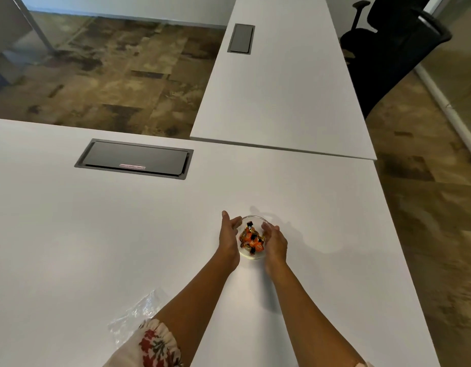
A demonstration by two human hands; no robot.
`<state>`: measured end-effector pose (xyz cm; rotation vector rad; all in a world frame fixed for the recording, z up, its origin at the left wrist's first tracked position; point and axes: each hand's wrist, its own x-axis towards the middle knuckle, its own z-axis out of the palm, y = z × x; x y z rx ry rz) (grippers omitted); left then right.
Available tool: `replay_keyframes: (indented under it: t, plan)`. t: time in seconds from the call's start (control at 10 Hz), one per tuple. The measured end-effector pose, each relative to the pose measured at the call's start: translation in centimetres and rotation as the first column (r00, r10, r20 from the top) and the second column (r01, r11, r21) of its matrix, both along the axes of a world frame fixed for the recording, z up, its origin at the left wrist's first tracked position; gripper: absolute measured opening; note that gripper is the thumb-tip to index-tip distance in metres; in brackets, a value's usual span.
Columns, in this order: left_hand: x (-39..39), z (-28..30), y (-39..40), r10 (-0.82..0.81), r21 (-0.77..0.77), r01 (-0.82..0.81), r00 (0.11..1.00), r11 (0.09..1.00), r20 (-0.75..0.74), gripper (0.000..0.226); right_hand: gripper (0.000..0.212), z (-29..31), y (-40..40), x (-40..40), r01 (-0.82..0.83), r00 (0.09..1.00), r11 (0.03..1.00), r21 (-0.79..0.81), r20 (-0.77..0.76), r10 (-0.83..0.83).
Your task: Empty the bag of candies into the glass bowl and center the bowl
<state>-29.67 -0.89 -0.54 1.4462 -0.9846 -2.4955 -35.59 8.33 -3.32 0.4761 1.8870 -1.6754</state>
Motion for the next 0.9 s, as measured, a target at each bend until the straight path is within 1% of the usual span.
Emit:
replay_keyframes:
  t: [0.3,0.4,0.5,0.6,0.7,0.8,0.9]
  plan:
    - [-0.7,-0.6,-0.6,0.018,-0.041,-0.018,1.000,0.999,0.003,0.060,0.044,-1.0,-0.6,-0.8,-0.054,0.998,0.999,0.006,-0.039,0.054]
    - [-0.8,-0.8,-1.0,0.030,-0.052,-0.030,1.000,0.998,0.001,0.059,0.042,-1.0,-0.6,-1.1,-0.100,0.994,0.995,0.019,-0.049,0.100]
    - [-0.5,-0.8,-1.1,0.041,-0.100,-0.039,0.999,0.994,0.017,0.058,0.031,-0.6,-0.5,-1.6,-0.179,0.982,0.981,0.077,-0.048,0.183]
    - [-0.2,-0.8,-0.8,-0.002,-0.227,0.018,0.997,0.974,0.072,0.059,0.032,-0.2,-0.1,-1.6,-0.202,0.970,0.966,0.159,-0.105,0.220]
    - [1.3,-0.3,-0.8,-0.063,-0.633,0.230,0.959,0.739,0.275,0.055,0.038,0.8,0.9,-1.2,-0.152,0.911,0.936,0.318,-0.322,0.257]
    - [3.3,-0.5,-0.8,-0.082,-0.812,0.398,0.911,0.426,0.404,0.056,0.041,1.2,1.8,-0.1,-0.128,0.818,0.883,0.451,-0.455,0.351]
    - [5.6,-0.3,-0.8,-0.117,-0.861,0.490,0.871,0.135,0.478,0.059,0.047,2.1,2.6,1.7,-0.113,0.653,0.774,0.623,-0.541,0.530]
